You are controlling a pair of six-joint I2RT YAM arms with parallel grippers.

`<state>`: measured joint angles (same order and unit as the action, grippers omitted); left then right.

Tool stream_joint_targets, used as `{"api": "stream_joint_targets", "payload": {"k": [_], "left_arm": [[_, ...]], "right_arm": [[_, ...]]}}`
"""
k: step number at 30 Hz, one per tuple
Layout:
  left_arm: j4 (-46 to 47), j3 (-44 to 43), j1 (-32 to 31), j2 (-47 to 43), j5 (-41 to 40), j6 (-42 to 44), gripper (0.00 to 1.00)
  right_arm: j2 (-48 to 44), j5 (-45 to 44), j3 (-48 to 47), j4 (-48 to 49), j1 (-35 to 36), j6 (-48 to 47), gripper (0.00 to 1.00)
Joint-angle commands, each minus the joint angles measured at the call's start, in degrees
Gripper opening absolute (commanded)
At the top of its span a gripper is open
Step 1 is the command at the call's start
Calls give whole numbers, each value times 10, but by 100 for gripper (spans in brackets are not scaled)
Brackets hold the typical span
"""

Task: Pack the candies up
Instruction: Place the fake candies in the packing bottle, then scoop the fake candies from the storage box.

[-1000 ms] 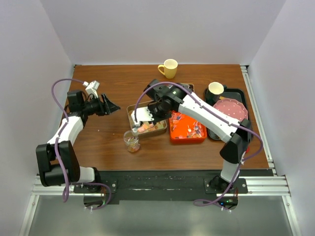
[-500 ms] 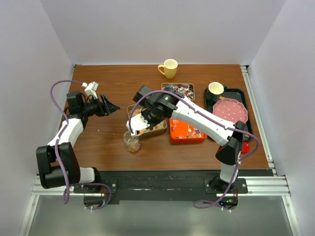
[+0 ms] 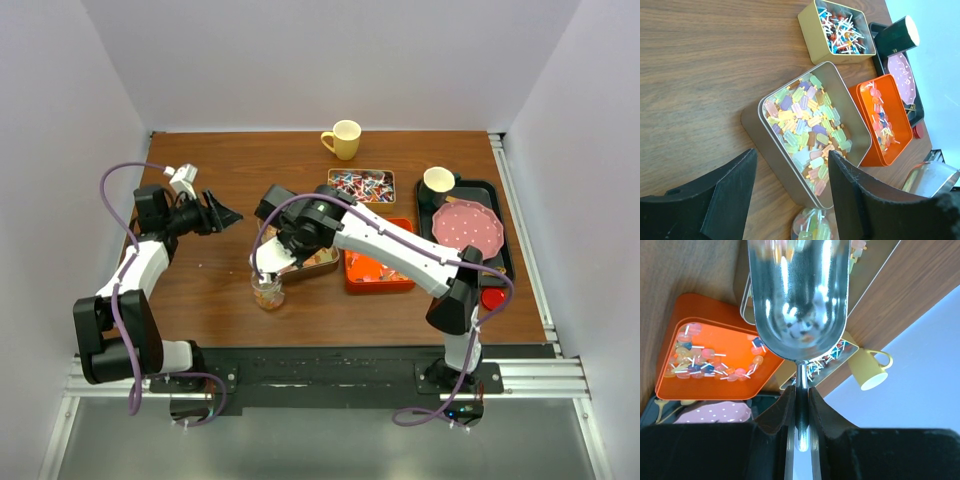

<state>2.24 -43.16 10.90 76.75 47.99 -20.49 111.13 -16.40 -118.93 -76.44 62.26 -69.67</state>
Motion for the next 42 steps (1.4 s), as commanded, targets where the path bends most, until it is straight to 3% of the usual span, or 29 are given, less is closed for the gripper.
{"api": "stream_joint_targets", "payload": {"k": [1,8,11,12,13,17,26,37,40,41,42], "left_arm": [[36,6,6,-17,23,-16,64],[34,9,7,-30,46,-11,63],[56,14,6,-39,86,-20,38],[69,17,6,-42,101,-27,19],[89,29,6,-48,117,-55,11],[243,69,-3,-54,198,-161,0],[166,52,-48,-32,165,-111,3],[131,17,-49,23,135,-75,5],[133,7,-48,31,141,-77,28],[130,3,-48,31,144,-75,40],[124,-8,-47,29,142,-65,45]], "right_arm": [[-15,-40,-25,-20,5,-13,0],[-34,-39,5,11,-2,-4,0],[-21,-14,3,31,-29,37,0],[-14,-8,-9,33,-38,63,0],[6,-3,-18,29,-47,76,0],[51,28,-60,27,-93,126,0],[97,63,-153,51,-79,151,0],[26,124,-148,97,-57,189,0],[7,107,-98,106,-64,182,0],[3,96,-70,109,-69,180,0],[2,95,-61,108,-77,179,0]]}}
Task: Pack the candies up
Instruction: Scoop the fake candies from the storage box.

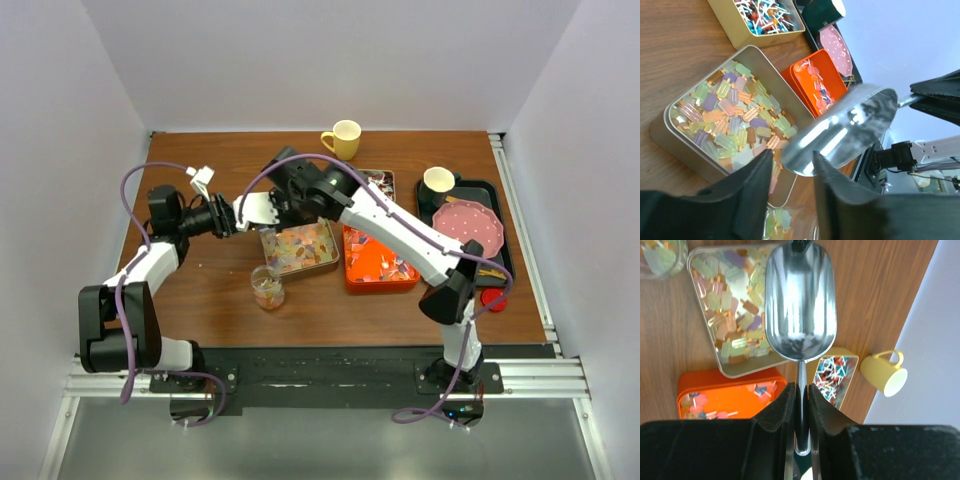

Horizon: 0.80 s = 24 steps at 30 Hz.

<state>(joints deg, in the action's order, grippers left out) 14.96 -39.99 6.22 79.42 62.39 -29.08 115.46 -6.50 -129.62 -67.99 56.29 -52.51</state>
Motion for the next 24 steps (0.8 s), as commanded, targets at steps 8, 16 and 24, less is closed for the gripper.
{"api": "stream_joint_targets", "payload": {"k": [8,16,24], "left_arm": [[-115,-41,-1,21,-136,86,65],[-118,-27,-2,57,-181,69,66],[-105,-11,-2,86,-190,47,65]], "right_arm": [[17,-61,27,-79,-80,9,0],[57,-84,8,-122,-83,32,0],[127,-83,-56,-185,-82,62,0]]}}
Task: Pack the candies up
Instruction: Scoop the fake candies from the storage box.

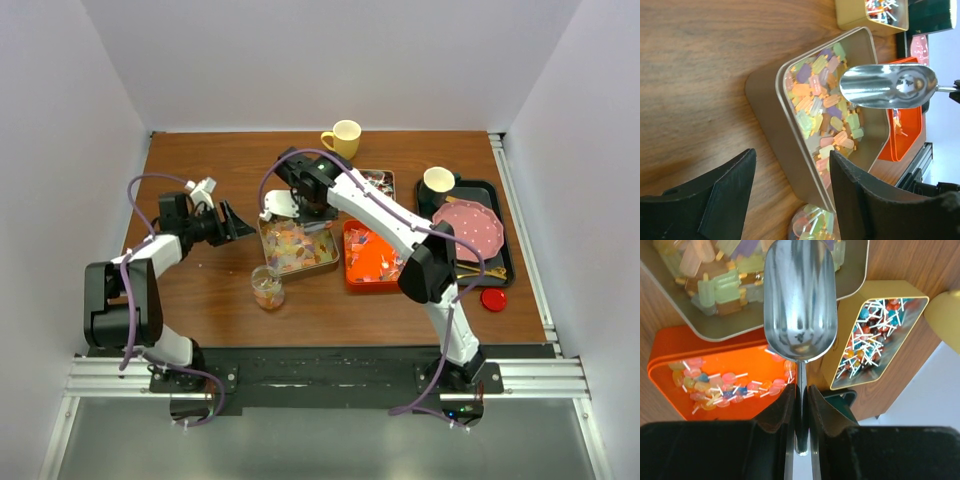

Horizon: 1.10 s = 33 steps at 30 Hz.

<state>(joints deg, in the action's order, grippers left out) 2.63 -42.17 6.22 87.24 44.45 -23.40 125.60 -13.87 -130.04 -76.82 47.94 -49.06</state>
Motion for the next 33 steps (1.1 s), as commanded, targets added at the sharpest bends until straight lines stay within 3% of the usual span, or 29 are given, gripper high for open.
{"api": "stream_joint_targets", "payload": {"k": [1,4,24,33], "left_arm": [[19,15,-2,8,-16,-11,64],[22,18,-3,16,-17,-15,63],[30,12,-25,39,-16,-21,62],[28,20,-30,41,-33,-26,62]], "right_arm": [[33,-13,-71,-105,0,29,0],[61,-31,-105,-141,2,37,0],[-7,-40,13,-142,1,39,0],[18,-55,2,-142,3,41,0]]}}
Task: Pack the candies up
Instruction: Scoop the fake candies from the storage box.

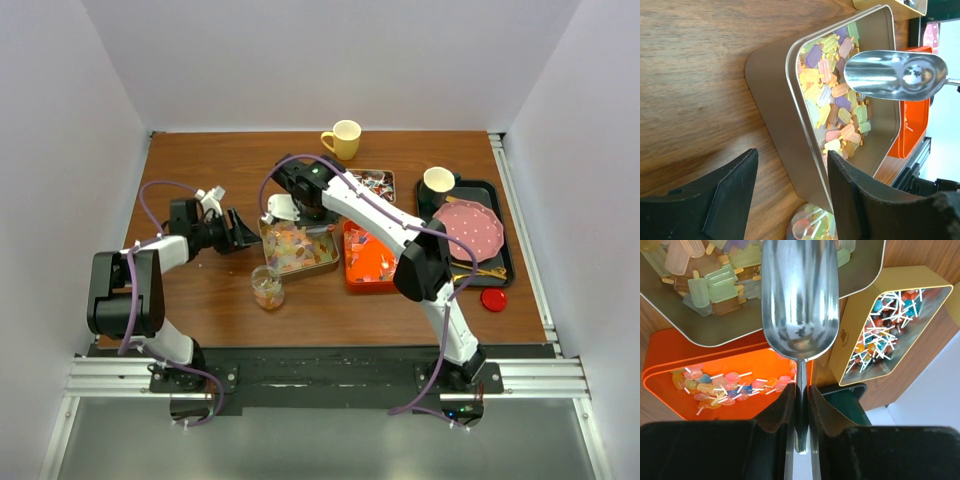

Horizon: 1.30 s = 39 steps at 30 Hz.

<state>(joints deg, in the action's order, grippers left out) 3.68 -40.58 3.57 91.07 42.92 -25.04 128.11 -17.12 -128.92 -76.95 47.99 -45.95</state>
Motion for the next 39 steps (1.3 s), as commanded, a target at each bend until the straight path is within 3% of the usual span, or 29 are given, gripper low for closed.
{"api": "stream_joint_targets", "payload": {"k": [1,22,30,39], "left_arm": [[12,6,-3,3,-24,-14,62],[19,47,-7,35,-46,-70,54],[62,64,-19,50,-24,-92,53],[60,45,-21,80,-14,-96,52]], "right_arm": [[-3,-24,-7,-141,4,8,0],[71,-31,-45,-140,37,40,0],[143,-27,-156,-141,48,44,0],[175,-10,-170,-113,72,31,0]]}}
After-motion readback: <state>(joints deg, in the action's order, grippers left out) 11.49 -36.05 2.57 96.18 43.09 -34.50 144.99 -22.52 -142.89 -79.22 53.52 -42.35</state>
